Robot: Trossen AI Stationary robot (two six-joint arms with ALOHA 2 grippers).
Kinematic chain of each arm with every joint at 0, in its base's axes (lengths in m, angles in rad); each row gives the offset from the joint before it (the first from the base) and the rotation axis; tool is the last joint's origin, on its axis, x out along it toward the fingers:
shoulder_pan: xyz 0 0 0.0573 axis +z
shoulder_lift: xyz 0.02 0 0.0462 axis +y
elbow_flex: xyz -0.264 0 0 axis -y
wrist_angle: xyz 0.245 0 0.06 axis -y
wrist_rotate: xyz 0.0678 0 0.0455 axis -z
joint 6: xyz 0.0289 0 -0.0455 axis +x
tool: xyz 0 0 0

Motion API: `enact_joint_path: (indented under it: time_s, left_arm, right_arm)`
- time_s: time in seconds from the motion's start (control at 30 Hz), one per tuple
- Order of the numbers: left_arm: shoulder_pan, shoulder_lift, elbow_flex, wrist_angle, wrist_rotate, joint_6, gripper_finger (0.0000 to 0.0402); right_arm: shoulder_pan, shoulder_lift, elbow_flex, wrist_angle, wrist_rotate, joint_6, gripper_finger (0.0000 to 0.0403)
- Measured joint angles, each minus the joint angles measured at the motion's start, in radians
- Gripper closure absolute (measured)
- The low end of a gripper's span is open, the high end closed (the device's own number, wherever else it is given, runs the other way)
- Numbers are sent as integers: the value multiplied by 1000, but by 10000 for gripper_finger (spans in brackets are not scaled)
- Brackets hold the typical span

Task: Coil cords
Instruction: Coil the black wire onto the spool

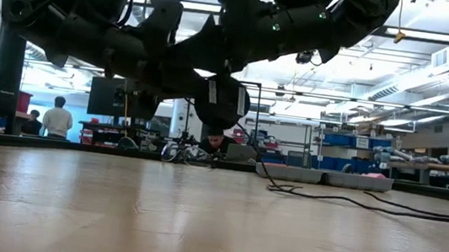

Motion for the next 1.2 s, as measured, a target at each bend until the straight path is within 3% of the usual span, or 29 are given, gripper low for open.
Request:
enact_joint_path:
  time_s: [0.33, 0.53, 0.87, 1.03, 1.2]
  left_arm:
    - [-2, 0, -1, -133, -16, 1, 401]
    - [-2, 0, -1, -160, -35, 31, 401]
    - [-3, 0, -1, -170, -49, 45, 401]
    - [-3, 0, -5, -114, -51, 67, 401]
    - [-2, 1, -83, 64, -83, 69, 401]
  right_arm:
    - [1, -35, 0, -135, 100, -12, 403]
    - [11, -123, 0, -354, 292, -5, 403]
    - [10, -186, 0, -711, 291, 169, 403]
    - [11, -132, 0, -769, 288, 250, 400]
    - [13, -51, 2, -755, 284, 314, 383]
